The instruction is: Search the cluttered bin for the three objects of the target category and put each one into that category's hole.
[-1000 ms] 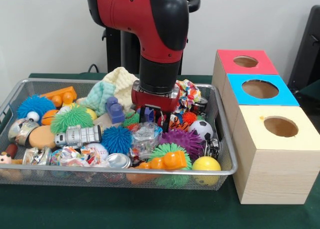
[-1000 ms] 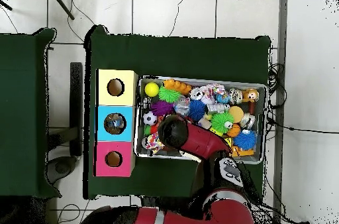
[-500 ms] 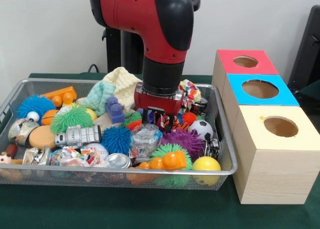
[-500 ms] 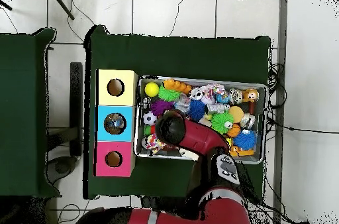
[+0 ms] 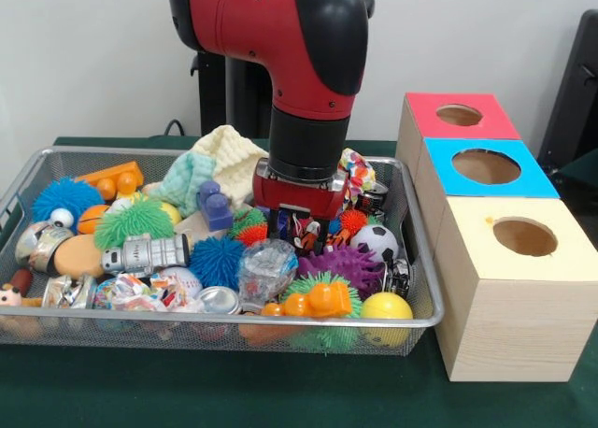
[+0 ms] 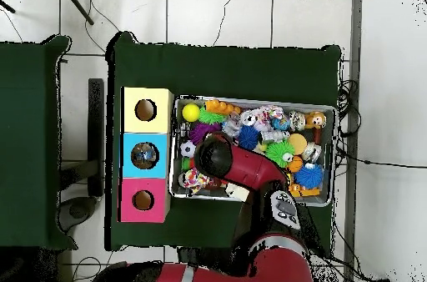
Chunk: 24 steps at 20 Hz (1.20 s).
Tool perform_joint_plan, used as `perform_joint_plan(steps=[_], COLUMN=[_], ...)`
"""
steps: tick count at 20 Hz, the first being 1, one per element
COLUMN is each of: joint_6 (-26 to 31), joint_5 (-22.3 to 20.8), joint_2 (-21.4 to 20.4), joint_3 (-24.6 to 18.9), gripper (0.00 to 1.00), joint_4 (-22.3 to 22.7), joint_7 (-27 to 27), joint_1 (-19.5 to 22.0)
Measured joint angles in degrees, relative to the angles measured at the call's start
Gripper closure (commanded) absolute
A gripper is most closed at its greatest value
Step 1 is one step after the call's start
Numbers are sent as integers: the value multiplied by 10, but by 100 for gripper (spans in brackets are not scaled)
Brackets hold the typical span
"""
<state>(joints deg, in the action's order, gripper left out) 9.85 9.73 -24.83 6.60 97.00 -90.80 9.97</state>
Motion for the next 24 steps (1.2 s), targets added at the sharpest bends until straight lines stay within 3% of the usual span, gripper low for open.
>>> perform_joint_plan(steps=[10, 24], joint_6=[0, 0], joint_5=[0, 0], joint_2=[1, 32], joint_3=[7, 114], gripper=[0, 0], joint_4=[-3, -59], joint_7=[0, 0], joint_1=[-7, -78])
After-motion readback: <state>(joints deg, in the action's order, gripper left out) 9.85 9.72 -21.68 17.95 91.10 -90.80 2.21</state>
